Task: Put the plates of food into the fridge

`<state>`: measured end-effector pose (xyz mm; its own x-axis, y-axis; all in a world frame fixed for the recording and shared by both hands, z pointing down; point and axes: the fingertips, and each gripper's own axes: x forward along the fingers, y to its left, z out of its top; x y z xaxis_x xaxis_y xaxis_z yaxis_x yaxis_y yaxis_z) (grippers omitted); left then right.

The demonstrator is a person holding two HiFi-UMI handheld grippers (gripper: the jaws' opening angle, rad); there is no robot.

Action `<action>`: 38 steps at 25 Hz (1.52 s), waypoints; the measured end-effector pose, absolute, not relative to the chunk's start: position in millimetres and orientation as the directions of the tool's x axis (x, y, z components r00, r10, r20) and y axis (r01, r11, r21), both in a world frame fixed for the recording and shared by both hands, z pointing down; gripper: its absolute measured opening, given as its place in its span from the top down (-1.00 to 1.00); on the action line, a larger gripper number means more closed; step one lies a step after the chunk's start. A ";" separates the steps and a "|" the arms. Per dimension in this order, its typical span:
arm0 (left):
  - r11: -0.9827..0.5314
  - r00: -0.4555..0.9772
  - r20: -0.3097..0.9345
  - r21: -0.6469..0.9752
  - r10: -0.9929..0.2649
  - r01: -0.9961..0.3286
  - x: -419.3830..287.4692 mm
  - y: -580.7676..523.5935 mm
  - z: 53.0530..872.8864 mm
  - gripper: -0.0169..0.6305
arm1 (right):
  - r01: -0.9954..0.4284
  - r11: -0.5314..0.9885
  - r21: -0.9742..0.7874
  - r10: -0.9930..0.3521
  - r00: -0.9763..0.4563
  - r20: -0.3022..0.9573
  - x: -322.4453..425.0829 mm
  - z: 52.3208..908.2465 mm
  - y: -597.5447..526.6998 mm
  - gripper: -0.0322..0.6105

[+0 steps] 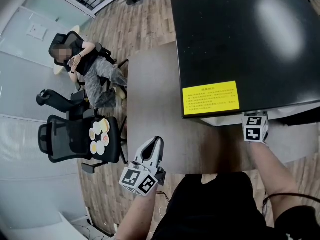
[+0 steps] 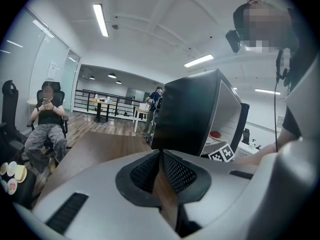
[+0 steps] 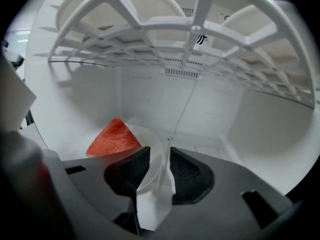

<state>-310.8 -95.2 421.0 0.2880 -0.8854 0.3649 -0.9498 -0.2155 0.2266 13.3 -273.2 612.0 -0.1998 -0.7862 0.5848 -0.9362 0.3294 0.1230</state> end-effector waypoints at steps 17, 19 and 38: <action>-0.327 0.370 0.292 0.188 -0.882 -0.926 -265.6 -106.8 411.3 0.85 | -0.921 0.388 0.033 -0.793 -0.316 0.521 32.3 586.2 -215.3 0.58; -0.331 0.372 0.289 0.183 -0.882 -0.926 -262.3 -105.8 410.6 0.85 | -0.917 0.397 0.016 -0.790 -0.333 0.516 34.5 583.2 -201.6 0.58; -0.414 0.429 0.158 0.116 -0.890 -0.903 -214.1 -105.5 351.8 0.85 | -0.880 0.473 0.039 -0.872 -0.462 0.162 67.1 426.1 -135.8 0.67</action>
